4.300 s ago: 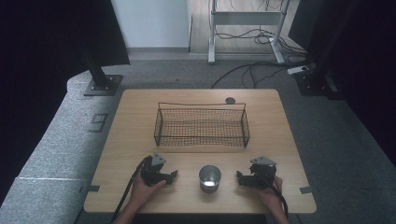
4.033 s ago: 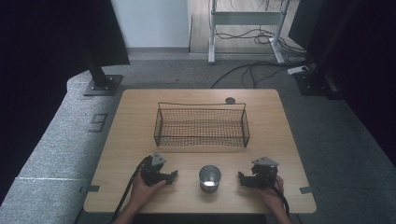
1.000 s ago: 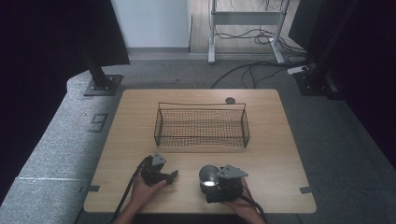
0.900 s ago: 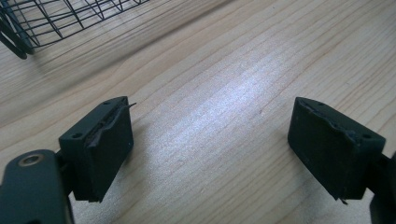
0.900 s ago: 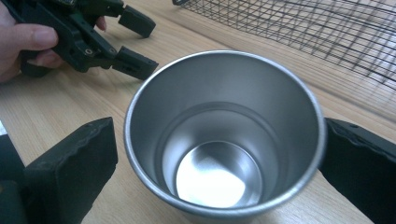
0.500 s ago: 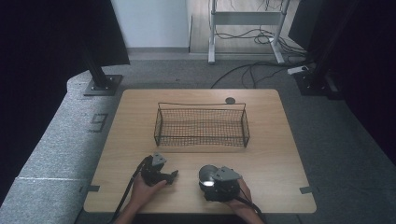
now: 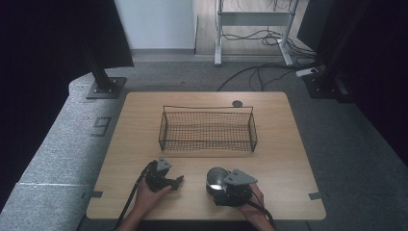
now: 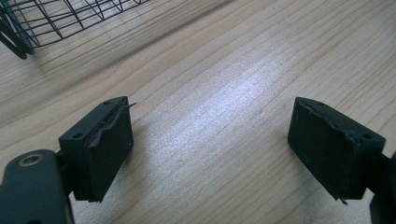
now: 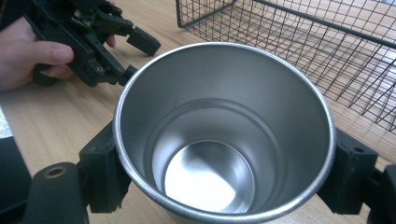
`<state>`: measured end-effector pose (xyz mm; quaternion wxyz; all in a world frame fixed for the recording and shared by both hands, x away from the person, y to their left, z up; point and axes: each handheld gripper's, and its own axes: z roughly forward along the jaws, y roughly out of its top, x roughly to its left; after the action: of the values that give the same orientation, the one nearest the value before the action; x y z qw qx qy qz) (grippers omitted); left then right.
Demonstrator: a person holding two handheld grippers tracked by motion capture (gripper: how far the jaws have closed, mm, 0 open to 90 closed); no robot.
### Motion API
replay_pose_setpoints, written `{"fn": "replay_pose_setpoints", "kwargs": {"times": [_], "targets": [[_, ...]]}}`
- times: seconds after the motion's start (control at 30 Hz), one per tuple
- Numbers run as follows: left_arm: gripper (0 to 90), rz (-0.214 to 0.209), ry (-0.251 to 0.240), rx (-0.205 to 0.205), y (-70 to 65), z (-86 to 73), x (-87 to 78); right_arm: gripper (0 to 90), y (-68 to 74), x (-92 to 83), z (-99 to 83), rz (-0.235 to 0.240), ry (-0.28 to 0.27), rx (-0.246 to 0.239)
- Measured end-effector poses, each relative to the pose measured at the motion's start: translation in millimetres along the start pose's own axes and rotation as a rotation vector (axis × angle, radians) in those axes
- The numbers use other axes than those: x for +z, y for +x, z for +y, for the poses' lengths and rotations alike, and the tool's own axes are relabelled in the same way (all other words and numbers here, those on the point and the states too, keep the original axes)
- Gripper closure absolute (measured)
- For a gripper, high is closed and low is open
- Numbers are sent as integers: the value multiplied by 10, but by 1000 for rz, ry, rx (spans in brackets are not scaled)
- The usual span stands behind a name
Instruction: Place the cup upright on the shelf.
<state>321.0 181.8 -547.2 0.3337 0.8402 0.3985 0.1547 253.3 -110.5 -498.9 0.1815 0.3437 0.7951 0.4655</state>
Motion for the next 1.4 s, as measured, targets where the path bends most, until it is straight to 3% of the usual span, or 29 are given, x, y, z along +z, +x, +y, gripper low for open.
{"fn": "replay_pose_setpoints", "kwargs": {"times": [0.63, 1.4], "targets": [[140, 0, 0, 0, 0, 0, 0, 185, -129, -176, 333, -3, -81, -9], [140, -1, 1, 0, 1, 0, -1, 185, -317, -153, 639, -21, -92, -6]]}}
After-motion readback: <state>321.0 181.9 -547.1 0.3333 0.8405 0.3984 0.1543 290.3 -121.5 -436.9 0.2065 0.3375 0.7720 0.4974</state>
